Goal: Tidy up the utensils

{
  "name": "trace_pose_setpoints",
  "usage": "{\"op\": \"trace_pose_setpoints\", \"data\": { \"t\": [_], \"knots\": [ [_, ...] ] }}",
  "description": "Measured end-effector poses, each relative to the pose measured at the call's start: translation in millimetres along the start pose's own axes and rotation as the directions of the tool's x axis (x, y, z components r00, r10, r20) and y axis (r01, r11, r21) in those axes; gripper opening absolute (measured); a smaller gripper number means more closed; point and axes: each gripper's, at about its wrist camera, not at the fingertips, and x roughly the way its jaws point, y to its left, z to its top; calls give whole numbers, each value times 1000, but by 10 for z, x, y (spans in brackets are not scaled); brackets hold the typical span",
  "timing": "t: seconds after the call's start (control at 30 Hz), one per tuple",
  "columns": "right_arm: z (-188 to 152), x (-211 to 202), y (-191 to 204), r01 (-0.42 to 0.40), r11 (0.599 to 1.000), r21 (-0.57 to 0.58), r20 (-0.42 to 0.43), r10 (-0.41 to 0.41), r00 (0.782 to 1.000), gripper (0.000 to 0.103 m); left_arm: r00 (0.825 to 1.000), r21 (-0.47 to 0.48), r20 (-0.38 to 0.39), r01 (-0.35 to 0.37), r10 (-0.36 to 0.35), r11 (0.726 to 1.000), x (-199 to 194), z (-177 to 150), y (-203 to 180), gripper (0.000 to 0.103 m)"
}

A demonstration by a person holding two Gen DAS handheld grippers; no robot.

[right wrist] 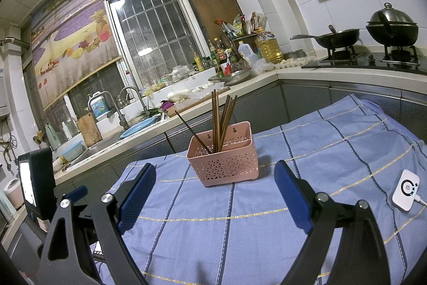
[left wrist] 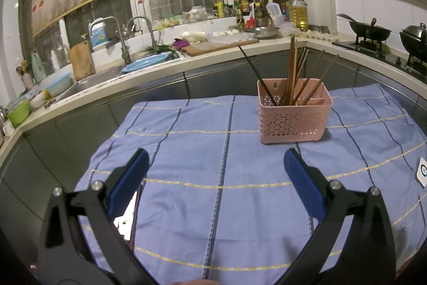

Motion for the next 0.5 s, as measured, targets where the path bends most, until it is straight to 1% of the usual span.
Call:
{"op": "trace_pose_setpoints", "data": {
  "t": [0.5],
  "knots": [
    [4,-6,10,1,1000,1,-1,-1,1000,89,1000,23,1,9,-9,1000,-17,-68,-49,97]
  ]
}}
